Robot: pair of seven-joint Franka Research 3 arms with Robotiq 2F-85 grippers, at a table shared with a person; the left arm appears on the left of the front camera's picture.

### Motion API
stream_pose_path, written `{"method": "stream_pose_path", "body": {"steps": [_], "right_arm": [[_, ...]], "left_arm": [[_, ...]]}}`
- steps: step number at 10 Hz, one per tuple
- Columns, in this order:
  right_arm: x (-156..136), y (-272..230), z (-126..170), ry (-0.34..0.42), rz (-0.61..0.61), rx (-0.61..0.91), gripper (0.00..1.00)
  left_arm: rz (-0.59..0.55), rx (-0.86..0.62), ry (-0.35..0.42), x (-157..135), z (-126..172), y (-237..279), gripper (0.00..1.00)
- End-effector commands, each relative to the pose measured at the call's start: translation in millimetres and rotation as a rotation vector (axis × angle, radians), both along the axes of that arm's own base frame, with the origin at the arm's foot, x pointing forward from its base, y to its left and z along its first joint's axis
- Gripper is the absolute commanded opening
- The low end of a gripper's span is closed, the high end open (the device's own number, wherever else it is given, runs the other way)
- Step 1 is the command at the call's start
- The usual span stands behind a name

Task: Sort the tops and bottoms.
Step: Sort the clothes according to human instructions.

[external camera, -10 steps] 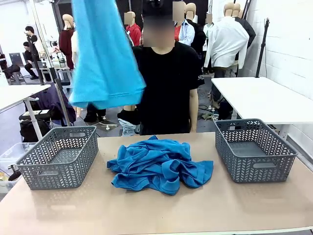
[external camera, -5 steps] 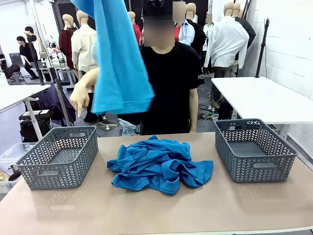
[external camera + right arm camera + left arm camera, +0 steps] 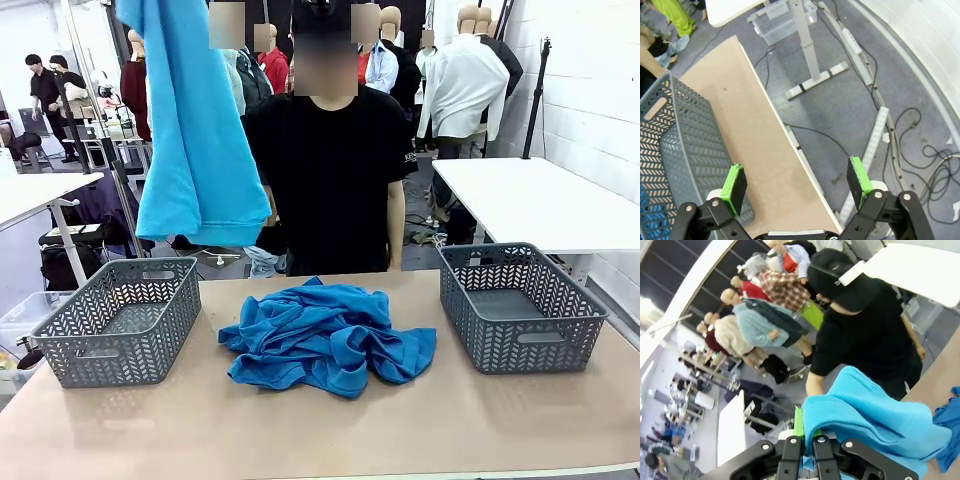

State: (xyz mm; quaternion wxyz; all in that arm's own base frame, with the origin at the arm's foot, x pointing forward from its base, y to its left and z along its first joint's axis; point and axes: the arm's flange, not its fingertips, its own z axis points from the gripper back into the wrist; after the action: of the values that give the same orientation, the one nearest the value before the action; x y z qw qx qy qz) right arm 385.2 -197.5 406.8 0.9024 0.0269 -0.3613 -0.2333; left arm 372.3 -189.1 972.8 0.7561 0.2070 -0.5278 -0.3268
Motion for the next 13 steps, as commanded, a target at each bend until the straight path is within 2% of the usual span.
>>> {"method": "stream_pose_path", "body": {"steps": [1, 3, 5, 7, 9, 11, 12, 13], "right_arm": [[-0.2, 1.6, 1.5, 0.005, -0.002, 0.003, 1.0], [-0.2, 1.6, 1.5, 0.005, -0.002, 0.003, 1.0], [-0.2, 1.6, 1.5, 0.005, -0.002, 0.003, 1.0], [-0.2, 1.6, 1.5, 0.005, -0.002, 0.003, 1.0], [-0.2, 1.6, 1.5, 0.005, -0.002, 0.003, 1.0], [-0.2, 1.6, 1.5, 0.005, -0.002, 0.003, 1.0], [-0.2, 1.6, 1.5, 0.005, -0.002, 0.003, 1.0], [-0.2, 1.6, 1.5, 0.005, -0.002, 0.003, 1.0]], "left_arm": [[0.055, -0.059, -0.049, -21.9, -23.0, 40.2, 0.0], [0.117, -0.067, -0.038, -20.3, -54.1, 64.4, 0.0], [0.186, -0.06, -0.001, -4.8, -81.3, 88.7, 0.0], [0.227, -0.06, -0.012, 14.6, -105.3, 103.2, 0.0], [0.272, -0.047, 0.049, 25.1, -130.5, 117.7, 0.0], [0.268, -0.095, 0.106, 26.0, -145.9, 119.7, 0.0], [0.254, -0.038, 0.092, 37.9, -134.5, 120.1, 0.0], [0.254, -0.038, 0.092, 37.9, -134.5, 120.1, 0.0]]}}
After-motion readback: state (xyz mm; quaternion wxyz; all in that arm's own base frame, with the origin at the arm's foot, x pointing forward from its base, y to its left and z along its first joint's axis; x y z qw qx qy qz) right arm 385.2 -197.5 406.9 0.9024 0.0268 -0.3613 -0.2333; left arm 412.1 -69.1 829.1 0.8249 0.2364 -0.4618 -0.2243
